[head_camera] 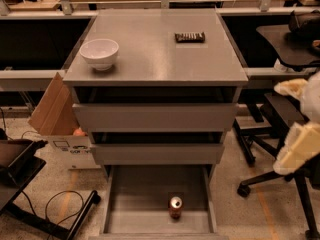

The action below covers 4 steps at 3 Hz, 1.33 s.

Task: Pick coke can from bottom drawer and place on counter

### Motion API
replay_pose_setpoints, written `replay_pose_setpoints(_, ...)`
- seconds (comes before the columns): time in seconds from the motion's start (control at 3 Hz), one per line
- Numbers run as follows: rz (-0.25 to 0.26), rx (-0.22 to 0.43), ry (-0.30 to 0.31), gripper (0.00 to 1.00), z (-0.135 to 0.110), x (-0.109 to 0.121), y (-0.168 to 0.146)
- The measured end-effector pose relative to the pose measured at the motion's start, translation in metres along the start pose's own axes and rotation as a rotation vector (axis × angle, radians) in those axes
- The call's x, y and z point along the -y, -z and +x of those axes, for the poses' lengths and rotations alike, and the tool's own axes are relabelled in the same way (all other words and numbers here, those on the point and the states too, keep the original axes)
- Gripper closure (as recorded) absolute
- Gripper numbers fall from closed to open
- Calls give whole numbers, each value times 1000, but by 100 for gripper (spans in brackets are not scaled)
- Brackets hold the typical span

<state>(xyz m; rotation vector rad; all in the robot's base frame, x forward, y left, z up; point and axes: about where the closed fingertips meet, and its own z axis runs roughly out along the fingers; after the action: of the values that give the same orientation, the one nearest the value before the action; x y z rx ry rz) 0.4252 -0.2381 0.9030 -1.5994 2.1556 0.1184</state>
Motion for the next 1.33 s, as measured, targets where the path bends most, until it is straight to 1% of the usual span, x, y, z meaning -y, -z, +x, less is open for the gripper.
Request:
replay_pose_setpoints(0.33,-38,196,-70,0,43,-19,-74)
replay_pose_setpoints(0.67,10,446,-144,0,62,-17,-122)
replay_pose_setpoints(1.0,35,609,-114,0,74,-24,-142)
replay_pose_setpoints(1.33,47,621,-60,0,77,-26,-149)
